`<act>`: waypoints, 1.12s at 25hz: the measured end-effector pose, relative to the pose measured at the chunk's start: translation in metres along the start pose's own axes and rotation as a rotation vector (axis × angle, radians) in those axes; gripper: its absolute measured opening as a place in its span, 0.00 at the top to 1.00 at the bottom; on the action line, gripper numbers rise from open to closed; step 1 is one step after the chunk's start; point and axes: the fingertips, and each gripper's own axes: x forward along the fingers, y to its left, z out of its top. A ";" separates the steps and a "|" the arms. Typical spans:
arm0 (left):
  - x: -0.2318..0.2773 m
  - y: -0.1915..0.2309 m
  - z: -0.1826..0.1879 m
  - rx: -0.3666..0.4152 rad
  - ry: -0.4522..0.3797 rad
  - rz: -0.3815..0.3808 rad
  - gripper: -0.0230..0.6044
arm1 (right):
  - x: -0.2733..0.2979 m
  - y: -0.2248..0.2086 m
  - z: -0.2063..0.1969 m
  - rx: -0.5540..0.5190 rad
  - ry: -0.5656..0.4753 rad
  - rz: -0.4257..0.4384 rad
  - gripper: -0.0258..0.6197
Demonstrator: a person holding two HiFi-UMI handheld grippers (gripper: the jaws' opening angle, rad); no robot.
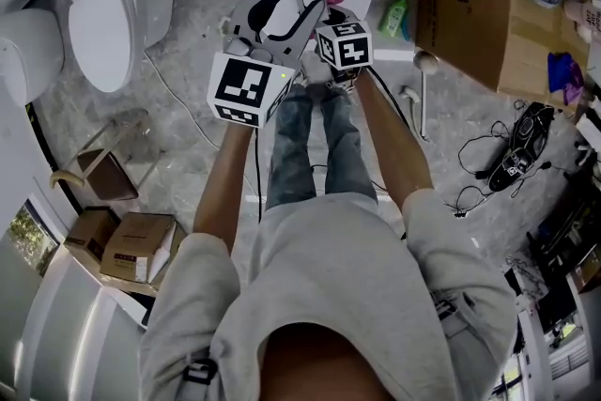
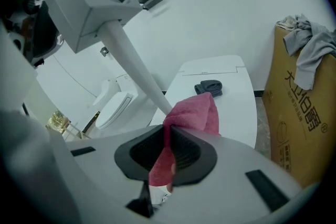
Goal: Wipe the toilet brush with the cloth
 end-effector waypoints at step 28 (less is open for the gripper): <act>0.000 0.000 -0.004 -0.056 -0.009 0.008 0.63 | -0.087 0.024 0.067 -0.179 -0.166 0.127 0.87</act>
